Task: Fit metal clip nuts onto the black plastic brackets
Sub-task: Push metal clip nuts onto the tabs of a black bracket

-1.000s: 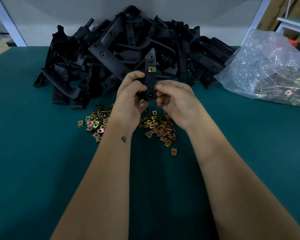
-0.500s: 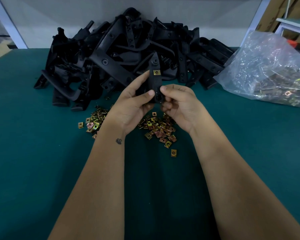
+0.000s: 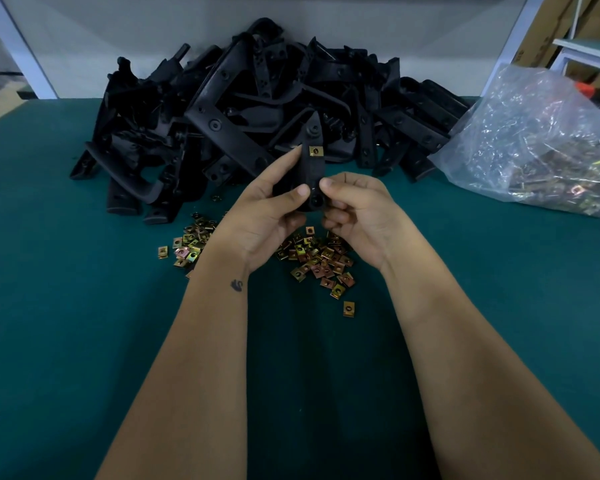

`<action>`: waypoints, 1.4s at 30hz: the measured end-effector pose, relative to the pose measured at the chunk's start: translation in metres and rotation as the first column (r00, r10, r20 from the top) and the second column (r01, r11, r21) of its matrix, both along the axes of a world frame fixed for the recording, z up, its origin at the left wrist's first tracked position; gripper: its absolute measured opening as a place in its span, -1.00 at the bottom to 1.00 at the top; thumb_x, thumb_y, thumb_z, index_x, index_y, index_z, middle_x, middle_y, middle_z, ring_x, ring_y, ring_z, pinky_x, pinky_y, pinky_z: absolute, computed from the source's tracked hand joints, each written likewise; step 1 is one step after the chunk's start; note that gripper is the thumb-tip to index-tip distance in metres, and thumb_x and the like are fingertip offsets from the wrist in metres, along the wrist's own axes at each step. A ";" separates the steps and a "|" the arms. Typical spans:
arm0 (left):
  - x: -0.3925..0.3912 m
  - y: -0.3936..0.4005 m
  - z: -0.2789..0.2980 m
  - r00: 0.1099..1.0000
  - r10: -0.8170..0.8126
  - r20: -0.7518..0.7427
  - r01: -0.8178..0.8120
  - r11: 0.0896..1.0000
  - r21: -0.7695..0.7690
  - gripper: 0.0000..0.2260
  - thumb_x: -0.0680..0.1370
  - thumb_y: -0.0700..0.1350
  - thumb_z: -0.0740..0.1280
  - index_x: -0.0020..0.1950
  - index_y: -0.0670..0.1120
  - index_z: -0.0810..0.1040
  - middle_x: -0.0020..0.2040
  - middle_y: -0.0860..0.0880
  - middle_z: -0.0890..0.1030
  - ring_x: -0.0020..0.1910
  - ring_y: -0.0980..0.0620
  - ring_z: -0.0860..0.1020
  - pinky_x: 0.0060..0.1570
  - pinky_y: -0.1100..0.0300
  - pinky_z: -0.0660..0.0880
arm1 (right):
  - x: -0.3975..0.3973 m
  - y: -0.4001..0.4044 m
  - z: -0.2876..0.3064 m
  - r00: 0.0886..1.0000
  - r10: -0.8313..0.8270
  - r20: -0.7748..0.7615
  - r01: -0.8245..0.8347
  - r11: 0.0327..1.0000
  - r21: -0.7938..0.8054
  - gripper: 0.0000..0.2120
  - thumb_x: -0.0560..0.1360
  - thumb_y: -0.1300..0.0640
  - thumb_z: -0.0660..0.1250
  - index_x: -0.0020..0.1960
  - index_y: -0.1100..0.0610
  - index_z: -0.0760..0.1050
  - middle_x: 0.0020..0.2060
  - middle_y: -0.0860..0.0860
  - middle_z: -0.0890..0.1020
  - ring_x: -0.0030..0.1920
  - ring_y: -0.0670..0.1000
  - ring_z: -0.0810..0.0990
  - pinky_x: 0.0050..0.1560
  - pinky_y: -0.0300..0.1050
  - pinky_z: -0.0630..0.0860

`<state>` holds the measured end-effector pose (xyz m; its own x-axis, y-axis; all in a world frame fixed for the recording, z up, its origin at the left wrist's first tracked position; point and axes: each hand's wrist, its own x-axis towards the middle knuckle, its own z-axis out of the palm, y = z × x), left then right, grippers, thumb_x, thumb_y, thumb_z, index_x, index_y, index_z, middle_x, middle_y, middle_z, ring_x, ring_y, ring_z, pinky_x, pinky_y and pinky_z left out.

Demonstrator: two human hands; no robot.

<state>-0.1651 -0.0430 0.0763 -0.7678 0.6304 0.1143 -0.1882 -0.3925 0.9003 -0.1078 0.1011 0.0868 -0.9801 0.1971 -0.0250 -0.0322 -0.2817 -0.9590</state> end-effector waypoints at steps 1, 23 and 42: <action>0.000 0.000 0.000 1.000 -0.001 -0.004 0.001 1.000 0.005 -0.45 0.52 -0.25 0.34 0.50 0.03 0.38 0.35 -0.04 0.57 0.10 0.10 0.57 -0.19 0.31 0.50 | 0.000 0.000 0.000 1.000 0.001 -0.001 -0.001 1.000 0.002 -0.71 0.58 0.28 0.27 -0.30 0.11 0.47 -0.52 -0.10 0.33 -0.52 -0.14 0.23 -0.34 -0.22 0.27; 0.003 -0.002 0.003 0.996 -0.086 0.027 0.086 0.996 -0.004 -0.48 0.44 -0.27 0.35 0.38 0.05 0.47 0.13 0.02 0.65 -0.26 0.19 0.48 -0.36 0.37 0.42 | 0.002 0.008 0.000 0.989 0.148 -0.004 -0.148 0.987 -0.069 -0.64 0.55 0.29 0.28 -0.38 0.11 0.31 -0.54 -0.07 0.29 -0.56 -0.14 0.21 -0.41 -0.26 0.34; 0.003 0.018 0.000 0.958 0.207 0.197 -0.237 0.961 0.142 -0.65 0.64 -0.37 0.19 0.18 0.05 0.59 0.00 0.01 0.72 -0.08 0.11 0.68 -0.16 0.31 0.56 | -0.005 -0.020 0.001 0.917 -0.350 -0.193 0.395 0.867 0.305 -0.84 0.59 0.17 0.29 -0.13 0.09 0.60 -0.42 -0.24 0.56 -0.36 -0.28 0.49 -0.28 -0.40 0.37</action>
<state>-0.1622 -0.0252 0.0767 -0.9033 0.4262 0.0491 -0.2314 -0.5803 0.7808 -0.1131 0.0815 0.0880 -0.8220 0.5230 0.2255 -0.1986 0.1079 -0.9741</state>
